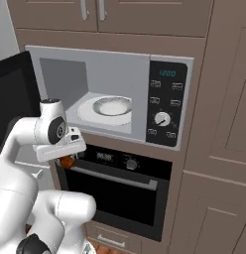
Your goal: Pick the chicken drumstick from the counter and place it in the microwave.
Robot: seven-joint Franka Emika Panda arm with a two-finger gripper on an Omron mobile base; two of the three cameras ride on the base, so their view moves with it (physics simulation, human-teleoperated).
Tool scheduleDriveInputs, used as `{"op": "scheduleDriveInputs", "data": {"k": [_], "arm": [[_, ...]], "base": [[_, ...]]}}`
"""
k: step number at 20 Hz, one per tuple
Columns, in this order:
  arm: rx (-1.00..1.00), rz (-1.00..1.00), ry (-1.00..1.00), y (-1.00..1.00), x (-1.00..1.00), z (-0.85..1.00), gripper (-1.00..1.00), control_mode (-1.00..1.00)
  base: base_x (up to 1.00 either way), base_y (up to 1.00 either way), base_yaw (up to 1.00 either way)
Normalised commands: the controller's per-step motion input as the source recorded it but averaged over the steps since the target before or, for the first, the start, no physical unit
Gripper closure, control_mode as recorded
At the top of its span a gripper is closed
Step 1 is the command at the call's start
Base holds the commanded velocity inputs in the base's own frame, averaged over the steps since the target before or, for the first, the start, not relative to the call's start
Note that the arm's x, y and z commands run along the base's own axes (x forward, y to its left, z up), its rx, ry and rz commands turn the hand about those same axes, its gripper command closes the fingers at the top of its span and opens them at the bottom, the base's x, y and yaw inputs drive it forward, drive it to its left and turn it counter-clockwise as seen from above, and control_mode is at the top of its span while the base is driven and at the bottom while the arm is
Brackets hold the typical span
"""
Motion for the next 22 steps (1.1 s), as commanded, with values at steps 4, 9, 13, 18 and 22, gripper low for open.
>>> {"op": "scheduleDriveInputs", "data": {"k": [4, 9, 13, 18, 22], "arm": [[0.00, 0.00, 0.00, 0.00, 0.00, 0.00, 1.00, 1.00], [0.00, 0.00, 0.00, 0.00, 0.00, 0.00, 1.00, 1.00], [0.00, 0.00, 0.00, 0.00, 0.00, 0.00, 1.00, 1.00], [0.00, 0.00, 0.00, 0.00, 0.00, 0.00, 1.00, 1.00], [0.00, 0.00, 0.00, 0.00, 0.00, 0.00, 1.00, 1.00]], "base": [[0.27, -0.26, 0.19], [0.06, -0.21, 0.08], [0.45, -0.09, 0.01], [0.38, -0.20, 0.00], [0.20, -0.16, 0.00]]}}
